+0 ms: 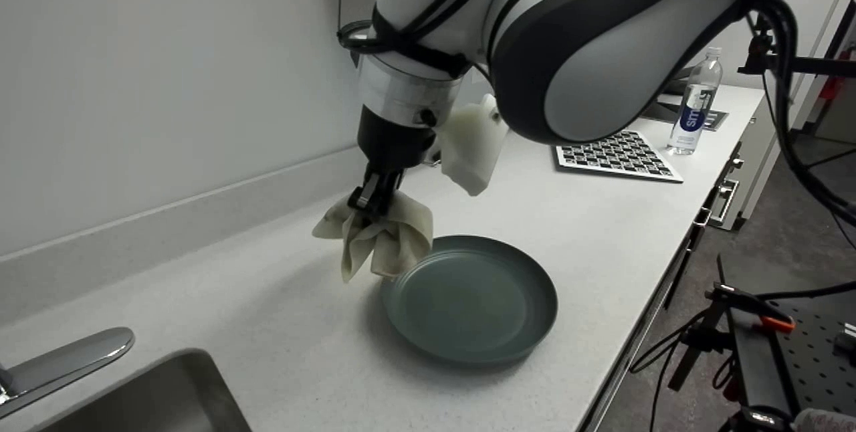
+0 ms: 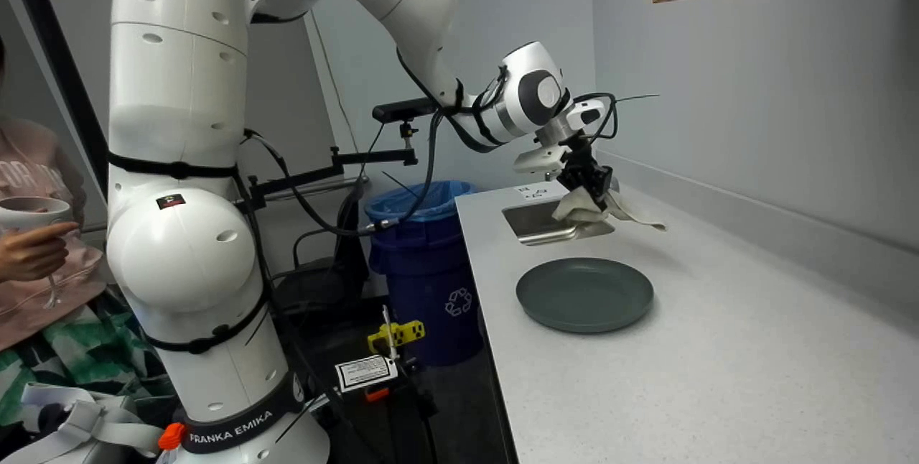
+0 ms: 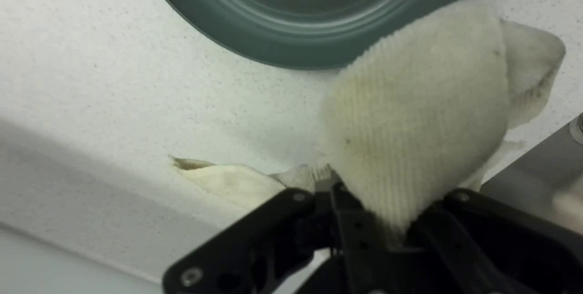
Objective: Use the towel to wipe the plate
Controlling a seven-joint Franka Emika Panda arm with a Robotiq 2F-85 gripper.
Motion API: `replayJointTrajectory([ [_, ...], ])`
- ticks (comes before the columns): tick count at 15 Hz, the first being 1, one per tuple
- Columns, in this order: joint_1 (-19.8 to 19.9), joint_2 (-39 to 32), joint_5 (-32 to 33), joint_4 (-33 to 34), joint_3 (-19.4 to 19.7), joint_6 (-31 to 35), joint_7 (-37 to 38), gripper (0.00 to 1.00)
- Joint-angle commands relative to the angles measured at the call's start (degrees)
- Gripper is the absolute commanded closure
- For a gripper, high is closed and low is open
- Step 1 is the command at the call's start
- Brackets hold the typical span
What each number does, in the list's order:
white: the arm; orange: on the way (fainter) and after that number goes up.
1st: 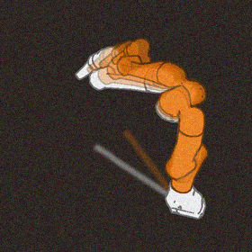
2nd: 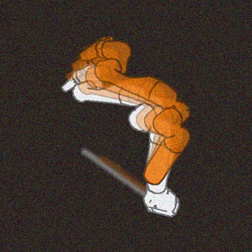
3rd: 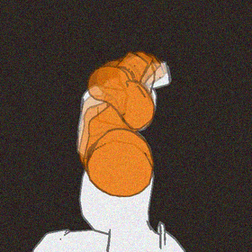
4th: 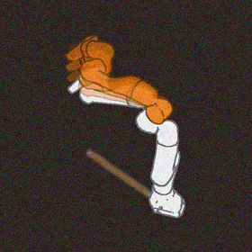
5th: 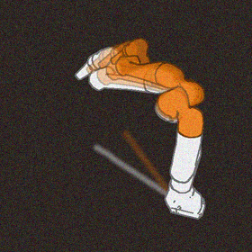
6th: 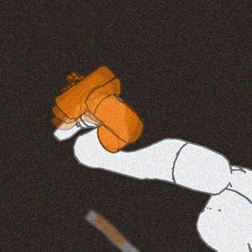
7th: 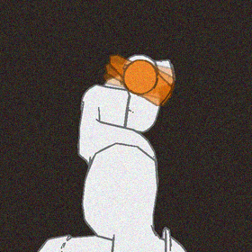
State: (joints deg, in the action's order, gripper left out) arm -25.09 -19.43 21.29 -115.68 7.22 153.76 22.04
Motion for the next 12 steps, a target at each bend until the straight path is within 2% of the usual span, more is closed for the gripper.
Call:
replayJointTrajectory([
  [1,1.88,7.32,2.73,-8.68,-0.93,-1.50,4.59,0.97],
  [7,6.58,10.79,0.32,-15.66,-3.71,-2.04,5.61,0.97],
  [12,9.73,8.97,-0.12,-16.08,-5.06,-0.34,4.03,0.97],
])
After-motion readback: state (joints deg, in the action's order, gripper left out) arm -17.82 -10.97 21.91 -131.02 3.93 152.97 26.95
